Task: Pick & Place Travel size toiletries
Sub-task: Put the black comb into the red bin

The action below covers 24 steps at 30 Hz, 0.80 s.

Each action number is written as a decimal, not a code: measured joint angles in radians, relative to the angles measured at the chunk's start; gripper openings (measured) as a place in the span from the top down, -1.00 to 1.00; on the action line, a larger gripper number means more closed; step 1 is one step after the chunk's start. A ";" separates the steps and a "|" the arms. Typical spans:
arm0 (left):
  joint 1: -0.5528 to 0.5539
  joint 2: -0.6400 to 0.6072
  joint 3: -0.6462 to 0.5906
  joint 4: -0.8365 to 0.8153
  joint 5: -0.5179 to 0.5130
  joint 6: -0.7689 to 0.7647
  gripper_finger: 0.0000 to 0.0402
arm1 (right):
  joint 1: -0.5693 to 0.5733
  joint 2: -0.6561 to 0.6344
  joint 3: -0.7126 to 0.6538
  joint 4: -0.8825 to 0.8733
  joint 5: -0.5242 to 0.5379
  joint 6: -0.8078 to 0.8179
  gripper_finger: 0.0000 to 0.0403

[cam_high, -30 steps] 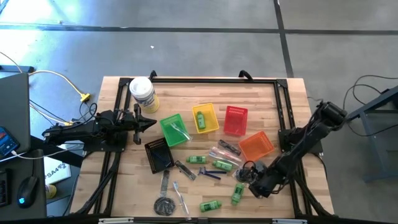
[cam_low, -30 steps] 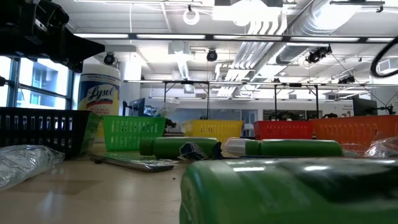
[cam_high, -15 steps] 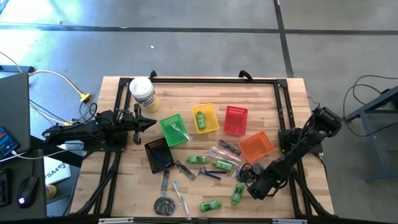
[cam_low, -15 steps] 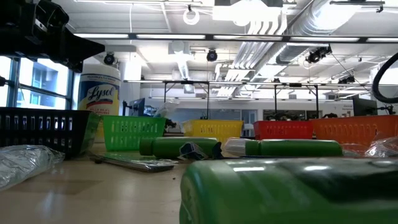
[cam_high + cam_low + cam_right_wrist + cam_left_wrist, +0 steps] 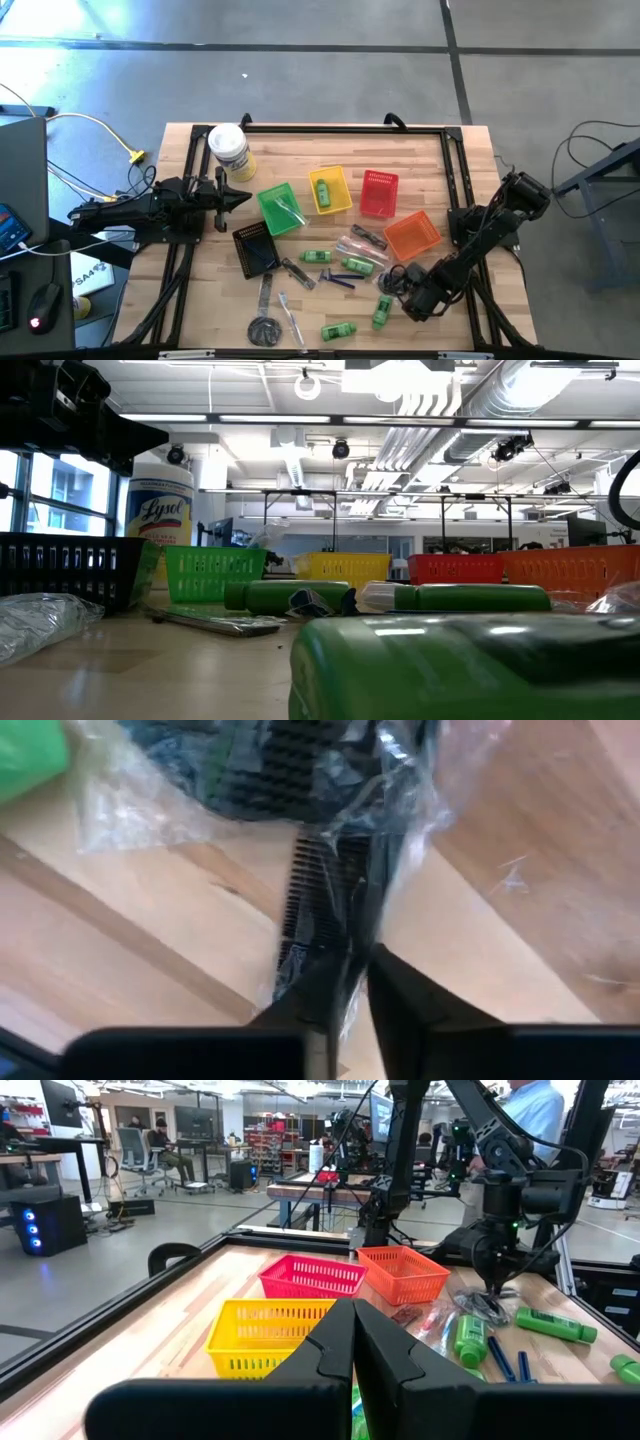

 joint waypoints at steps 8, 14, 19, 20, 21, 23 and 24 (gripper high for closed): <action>0.000 0.000 0.000 -0.002 0.000 -0.002 1.00 | 0.000 -0.019 -0.003 -0.028 0.018 0.008 0.98; 0.000 0.000 0.000 -0.002 0.000 -0.003 1.00 | 0.000 -0.085 -0.010 -0.094 0.020 0.023 0.99; 0.000 0.000 0.000 -0.002 0.000 -0.003 1.00 | 0.002 -0.129 -0.008 -0.168 0.008 0.042 0.99; 0.000 0.000 0.000 -0.002 0.000 -0.003 1.00 | 0.004 -0.135 -0.008 -0.179 0.003 0.043 0.99; 0.000 0.000 0.000 -0.002 0.000 -0.003 1.00 | 0.006 -0.143 -0.008 -0.185 0.002 0.043 0.99; 0.000 0.000 0.000 -0.002 0.000 -0.003 1.00 | 0.006 -0.162 -0.004 -0.193 0.000 0.043 0.99; 0.000 0.000 0.000 -0.001 0.000 -0.003 1.00 | 0.006 -0.169 0.008 -0.208 0.003 0.046 0.99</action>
